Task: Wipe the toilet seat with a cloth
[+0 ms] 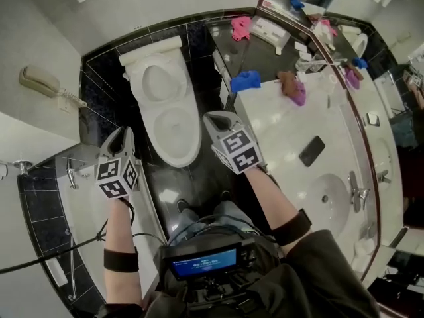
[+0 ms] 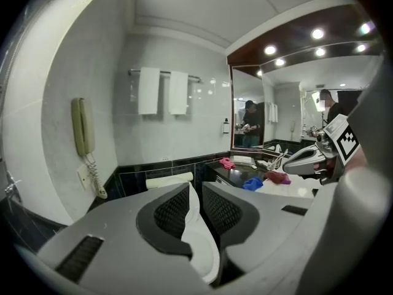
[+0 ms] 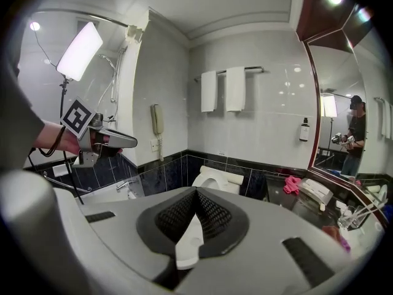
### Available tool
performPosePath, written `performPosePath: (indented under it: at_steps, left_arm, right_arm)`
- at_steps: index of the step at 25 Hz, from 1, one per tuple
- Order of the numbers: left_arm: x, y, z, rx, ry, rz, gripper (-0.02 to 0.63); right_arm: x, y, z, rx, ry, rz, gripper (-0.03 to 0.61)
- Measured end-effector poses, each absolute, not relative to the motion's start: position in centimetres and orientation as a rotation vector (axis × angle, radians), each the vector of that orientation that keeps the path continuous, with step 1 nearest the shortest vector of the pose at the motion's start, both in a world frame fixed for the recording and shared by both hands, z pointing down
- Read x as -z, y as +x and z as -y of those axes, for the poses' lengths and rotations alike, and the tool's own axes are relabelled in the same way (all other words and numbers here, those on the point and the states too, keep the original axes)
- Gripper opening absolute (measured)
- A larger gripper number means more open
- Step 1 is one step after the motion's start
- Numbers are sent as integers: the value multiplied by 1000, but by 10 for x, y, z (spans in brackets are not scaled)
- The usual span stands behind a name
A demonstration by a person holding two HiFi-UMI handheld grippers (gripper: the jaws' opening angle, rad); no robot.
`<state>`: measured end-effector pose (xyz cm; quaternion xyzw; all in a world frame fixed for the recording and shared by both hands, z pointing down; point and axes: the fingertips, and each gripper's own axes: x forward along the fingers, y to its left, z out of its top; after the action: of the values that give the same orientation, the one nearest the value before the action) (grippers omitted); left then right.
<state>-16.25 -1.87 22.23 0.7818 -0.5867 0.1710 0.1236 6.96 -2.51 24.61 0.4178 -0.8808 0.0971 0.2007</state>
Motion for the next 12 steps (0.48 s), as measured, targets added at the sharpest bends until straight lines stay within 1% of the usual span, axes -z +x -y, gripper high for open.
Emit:
performPosePath:
  at_steps: [7,12]
  left_arm:
    - [-237,-36,40,-612,2420,1483,189]
    - [-253,62,62,-743,2538,1294,229]
  right_arm:
    - [-259,170,25,-338,1279,2413,21]
    - [-274,234,27,-384,1354,2371,21]
